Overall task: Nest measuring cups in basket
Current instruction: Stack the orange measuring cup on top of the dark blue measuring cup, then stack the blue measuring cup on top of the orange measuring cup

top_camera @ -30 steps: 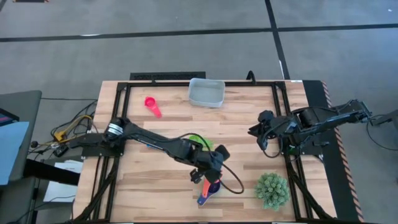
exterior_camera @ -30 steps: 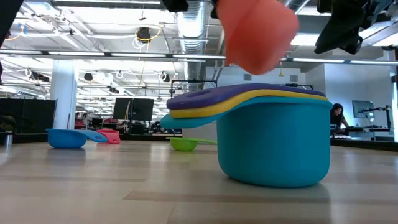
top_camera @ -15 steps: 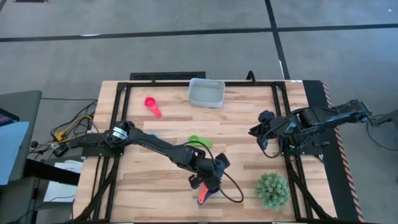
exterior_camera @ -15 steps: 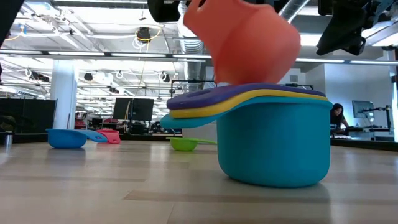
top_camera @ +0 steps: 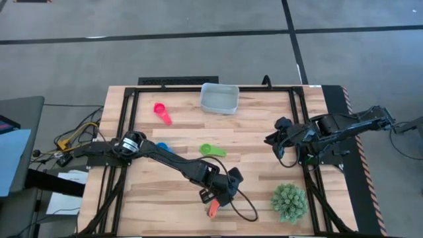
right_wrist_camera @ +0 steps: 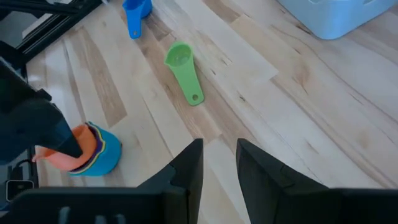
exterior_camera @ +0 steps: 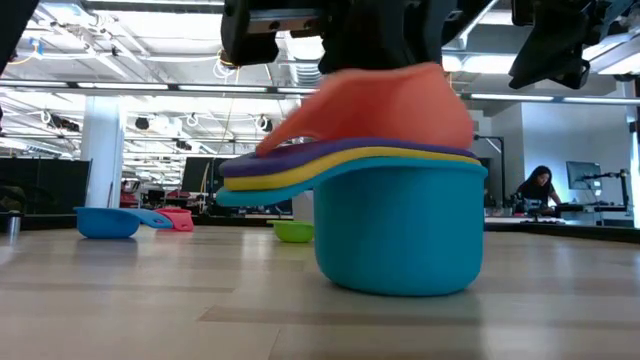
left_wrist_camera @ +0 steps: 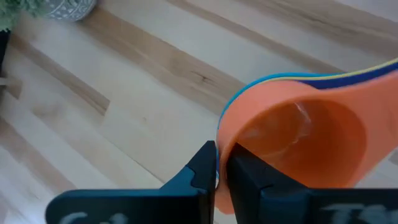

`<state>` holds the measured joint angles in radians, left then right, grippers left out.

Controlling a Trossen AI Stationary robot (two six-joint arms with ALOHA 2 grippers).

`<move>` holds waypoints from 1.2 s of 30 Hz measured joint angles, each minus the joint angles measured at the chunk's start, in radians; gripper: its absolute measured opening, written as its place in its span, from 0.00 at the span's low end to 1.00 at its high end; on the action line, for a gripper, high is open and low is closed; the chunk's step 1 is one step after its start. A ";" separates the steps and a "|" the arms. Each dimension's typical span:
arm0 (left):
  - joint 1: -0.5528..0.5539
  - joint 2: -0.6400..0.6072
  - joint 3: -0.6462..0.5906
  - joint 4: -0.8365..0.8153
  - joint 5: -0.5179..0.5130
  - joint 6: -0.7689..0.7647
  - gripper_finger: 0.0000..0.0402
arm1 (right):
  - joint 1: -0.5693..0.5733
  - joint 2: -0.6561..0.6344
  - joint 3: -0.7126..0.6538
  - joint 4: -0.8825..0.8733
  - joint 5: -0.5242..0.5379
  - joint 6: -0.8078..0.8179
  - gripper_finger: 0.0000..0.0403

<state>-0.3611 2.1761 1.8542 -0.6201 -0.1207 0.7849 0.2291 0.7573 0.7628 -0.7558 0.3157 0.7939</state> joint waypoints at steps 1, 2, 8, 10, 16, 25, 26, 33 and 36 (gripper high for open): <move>-0.001 -0.003 0.000 -0.003 0.000 -0.002 0.07 | 0.000 0.000 0.000 -0.001 0.000 0.001 0.32; -0.003 -0.007 0.000 -0.004 0.000 -0.011 0.08 | 0.000 0.000 0.000 0.000 0.000 0.002 0.34; -0.006 -0.010 0.018 -0.067 0.010 -0.046 0.14 | 0.000 0.001 0.000 -0.004 0.000 0.020 0.44; -0.004 -0.010 0.034 -0.081 0.012 -0.071 0.16 | 0.004 0.007 0.000 -0.007 0.004 0.047 0.48; -0.001 -0.012 0.138 -0.254 0.059 -0.200 0.19 | 0.092 0.100 -0.038 0.029 0.106 0.149 0.51; 0.014 -0.079 0.150 -0.351 0.143 -0.412 0.06 | 0.134 0.264 -0.066 0.324 0.138 0.072 0.45; 0.017 -0.095 0.132 -0.351 0.142 -0.429 0.04 | 0.130 0.281 -0.066 0.348 0.137 0.060 0.44; 0.031 -0.342 -0.280 -0.120 0.080 -0.595 0.01 | 0.093 0.365 -0.067 0.401 0.124 0.016 0.43; 0.029 -0.507 -0.512 0.039 -0.005 -0.729 0.01 | 0.076 0.392 -0.066 0.425 0.111 0.002 0.43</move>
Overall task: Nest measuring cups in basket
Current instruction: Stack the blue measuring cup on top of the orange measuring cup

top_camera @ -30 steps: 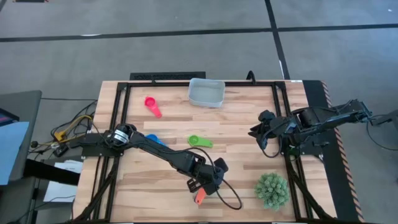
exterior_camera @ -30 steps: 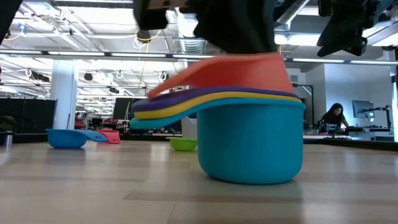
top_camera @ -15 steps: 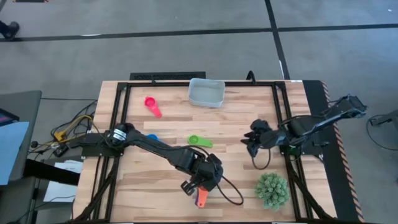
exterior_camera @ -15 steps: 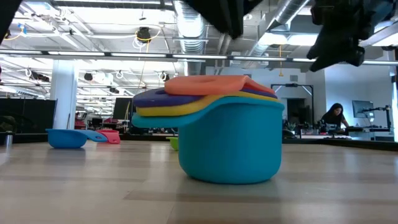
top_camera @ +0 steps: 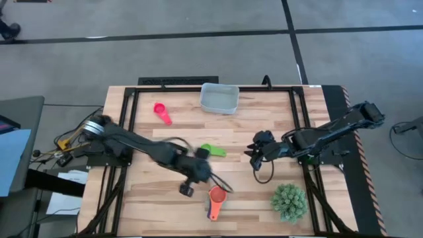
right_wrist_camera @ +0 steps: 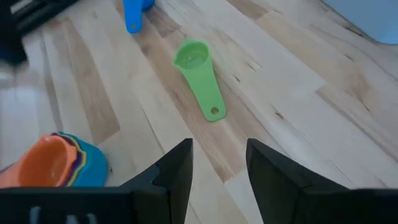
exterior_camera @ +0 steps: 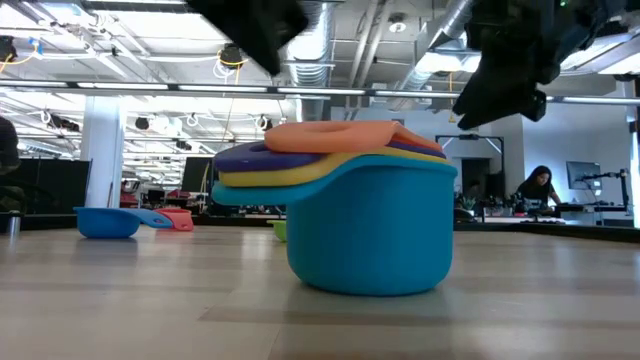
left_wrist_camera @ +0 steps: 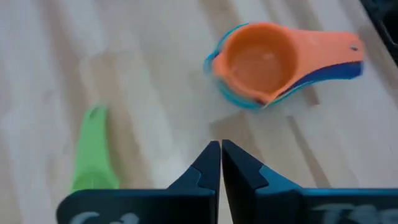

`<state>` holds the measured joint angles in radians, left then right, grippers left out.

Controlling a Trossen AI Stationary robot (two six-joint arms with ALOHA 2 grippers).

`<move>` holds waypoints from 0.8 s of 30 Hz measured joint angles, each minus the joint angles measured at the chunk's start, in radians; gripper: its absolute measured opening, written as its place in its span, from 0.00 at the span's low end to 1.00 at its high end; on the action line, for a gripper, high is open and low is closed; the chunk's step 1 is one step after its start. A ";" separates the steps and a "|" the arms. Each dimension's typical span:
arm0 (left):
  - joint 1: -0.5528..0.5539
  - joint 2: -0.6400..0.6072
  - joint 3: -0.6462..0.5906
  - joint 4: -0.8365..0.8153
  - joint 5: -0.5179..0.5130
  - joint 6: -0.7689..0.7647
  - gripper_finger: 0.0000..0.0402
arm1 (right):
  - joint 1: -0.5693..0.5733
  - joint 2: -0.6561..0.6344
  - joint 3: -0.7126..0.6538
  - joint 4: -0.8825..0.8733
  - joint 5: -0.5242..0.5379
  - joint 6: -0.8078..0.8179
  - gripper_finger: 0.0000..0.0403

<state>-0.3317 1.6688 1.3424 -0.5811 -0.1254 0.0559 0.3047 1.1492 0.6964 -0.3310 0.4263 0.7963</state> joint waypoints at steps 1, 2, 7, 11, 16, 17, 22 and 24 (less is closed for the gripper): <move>-0.003 -0.060 -0.073 0.047 -0.038 -0.062 0.01 | -0.007 0.009 0.000 0.010 -0.006 -0.009 0.44; -0.009 -0.118 -0.143 0.078 -0.090 -0.132 0.01 | -0.014 0.021 0.000 0.034 -0.010 -0.017 0.44; -0.043 -0.376 -0.408 0.057 -0.430 -0.680 0.01 | -0.075 0.095 0.000 0.190 -0.105 -0.097 0.45; -0.050 -0.529 -0.534 -0.123 -0.521 -1.178 0.01 | -0.135 0.143 0.000 0.293 -0.189 -0.158 0.46; -0.036 -0.614 -0.644 -0.250 -0.536 -1.422 0.09 | -0.195 0.168 0.000 0.338 -0.209 -0.203 0.46; -0.020 -0.619 -0.660 -0.260 -0.533 -1.446 0.12 | -0.208 0.168 0.000 0.343 -0.218 -0.205 0.46; 0.035 -0.620 -0.709 -0.325 -0.429 -1.582 0.30 | -0.248 0.168 0.000 0.338 -0.263 -0.248 0.47; 0.037 -0.621 -0.730 -0.323 -0.401 -1.619 0.36 | -0.255 0.168 0.000 0.336 -0.272 -0.267 0.48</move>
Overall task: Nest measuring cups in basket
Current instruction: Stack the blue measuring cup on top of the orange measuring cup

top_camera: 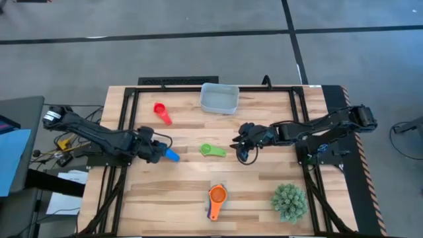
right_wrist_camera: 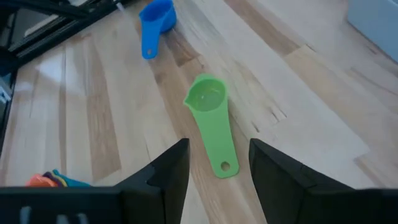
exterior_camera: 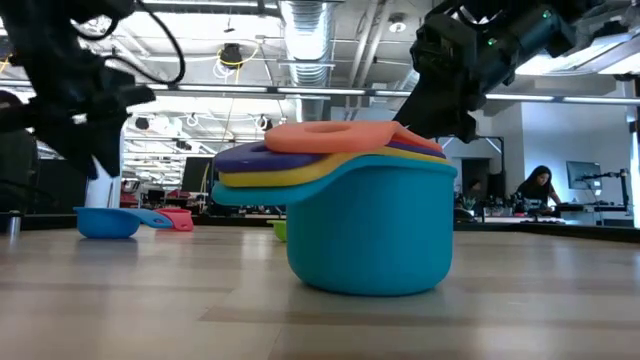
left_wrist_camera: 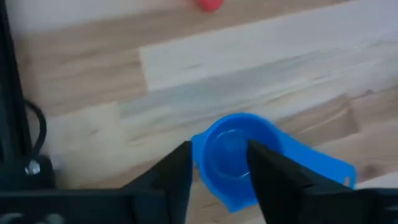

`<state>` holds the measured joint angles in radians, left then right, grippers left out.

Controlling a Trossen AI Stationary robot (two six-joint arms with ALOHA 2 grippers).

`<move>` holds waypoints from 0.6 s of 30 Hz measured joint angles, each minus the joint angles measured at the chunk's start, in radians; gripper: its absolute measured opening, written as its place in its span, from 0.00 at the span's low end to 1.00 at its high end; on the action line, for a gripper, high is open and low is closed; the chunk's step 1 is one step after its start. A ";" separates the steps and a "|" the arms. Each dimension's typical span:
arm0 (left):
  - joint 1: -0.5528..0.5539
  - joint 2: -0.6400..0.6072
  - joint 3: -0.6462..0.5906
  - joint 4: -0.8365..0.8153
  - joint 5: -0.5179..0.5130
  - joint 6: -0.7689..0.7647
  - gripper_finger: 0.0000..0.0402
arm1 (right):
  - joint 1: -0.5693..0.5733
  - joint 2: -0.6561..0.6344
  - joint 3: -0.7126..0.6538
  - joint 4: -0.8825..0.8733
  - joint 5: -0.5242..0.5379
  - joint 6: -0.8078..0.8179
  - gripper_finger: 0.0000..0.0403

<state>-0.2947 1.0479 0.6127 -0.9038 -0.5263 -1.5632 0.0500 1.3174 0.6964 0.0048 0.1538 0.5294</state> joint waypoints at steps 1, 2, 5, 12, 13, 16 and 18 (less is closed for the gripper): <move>0.000 0.000 -0.010 0.001 0.014 -0.017 0.39 | 0.000 0.000 0.000 0.000 -0.001 -0.009 0.48; 0.000 0.000 -0.020 0.000 0.026 -0.034 0.42 | -0.001 0.000 0.000 0.000 -0.001 -0.015 0.49; 0.000 0.000 -0.044 0.008 0.055 -0.072 0.47 | -0.008 0.000 0.000 0.000 -0.001 -0.041 0.50; 0.000 0.001 -0.113 0.098 0.069 -0.109 0.41 | -0.021 0.000 0.000 -0.004 0.000 -0.069 0.50; 0.000 0.001 -0.121 0.108 0.071 -0.110 0.38 | -0.020 0.000 0.000 -0.010 0.000 -0.070 0.50; 0.000 0.001 -0.137 0.119 0.070 -0.121 0.30 | -0.020 0.000 0.000 -0.024 0.001 -0.071 0.48; 0.000 0.001 -0.146 0.118 0.069 -0.123 0.23 | -0.020 0.000 0.000 -0.027 0.001 -0.071 0.48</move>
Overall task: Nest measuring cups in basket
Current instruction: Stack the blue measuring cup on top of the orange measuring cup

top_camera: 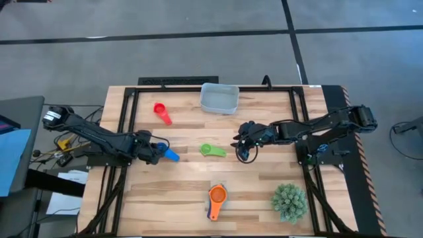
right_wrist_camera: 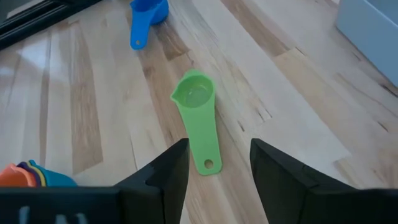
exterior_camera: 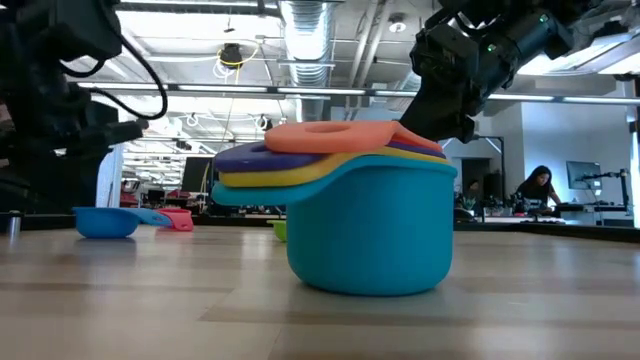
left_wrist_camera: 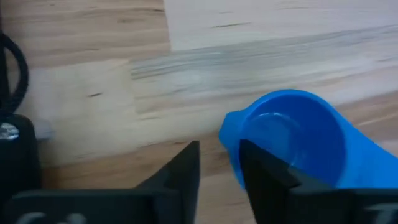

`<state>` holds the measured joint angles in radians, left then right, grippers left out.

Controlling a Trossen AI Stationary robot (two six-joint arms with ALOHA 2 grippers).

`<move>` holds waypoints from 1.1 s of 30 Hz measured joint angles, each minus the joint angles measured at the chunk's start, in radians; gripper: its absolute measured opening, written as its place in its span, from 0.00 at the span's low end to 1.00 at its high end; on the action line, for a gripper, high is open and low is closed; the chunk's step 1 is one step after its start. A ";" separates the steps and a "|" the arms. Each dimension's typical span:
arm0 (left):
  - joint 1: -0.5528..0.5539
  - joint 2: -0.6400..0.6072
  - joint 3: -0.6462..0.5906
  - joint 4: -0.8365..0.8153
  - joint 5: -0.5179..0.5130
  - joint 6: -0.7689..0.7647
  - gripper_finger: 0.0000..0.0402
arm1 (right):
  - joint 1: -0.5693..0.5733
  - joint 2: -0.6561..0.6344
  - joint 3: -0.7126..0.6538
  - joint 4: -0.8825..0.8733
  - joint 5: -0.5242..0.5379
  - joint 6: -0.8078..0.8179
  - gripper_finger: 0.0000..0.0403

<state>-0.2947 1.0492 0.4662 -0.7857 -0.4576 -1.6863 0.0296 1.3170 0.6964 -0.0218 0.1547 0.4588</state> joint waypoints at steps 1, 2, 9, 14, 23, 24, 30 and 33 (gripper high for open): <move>0.000 0.000 -0.004 0.001 -0.002 0.002 0.20 | 0.000 0.000 0.000 0.000 0.000 0.000 0.47; 0.000 0.000 -0.012 0.010 -0.003 0.005 0.16 | 0.000 0.000 0.000 0.000 0.000 0.000 0.47; 0.000 0.000 -0.033 0.048 -0.022 0.062 0.01 | 0.000 0.000 0.000 -0.001 0.001 0.000 0.44; 0.001 0.000 -0.033 0.081 -0.006 0.158 0.01 | 0.000 0.000 0.000 -0.001 0.001 -0.003 0.43; 0.001 0.000 0.090 0.105 -0.009 0.433 0.01 | 0.000 0.000 0.000 -0.001 0.001 -0.008 0.43; 0.001 0.000 0.111 0.107 -0.011 0.469 0.01 | 0.000 0.000 0.000 -0.001 0.001 -0.010 0.42; 0.001 0.000 0.204 0.126 -0.020 0.628 0.01 | 0.000 -0.001 0.000 -0.001 0.003 -0.045 0.37; 0.001 0.001 0.222 0.189 -0.018 0.668 0.01 | 0.003 -0.001 0.000 -0.003 0.002 -0.073 0.31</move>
<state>-0.2939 1.0500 0.6878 -0.5966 -0.4754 -1.0179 0.0321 1.3161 0.6964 -0.0252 0.1570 0.3855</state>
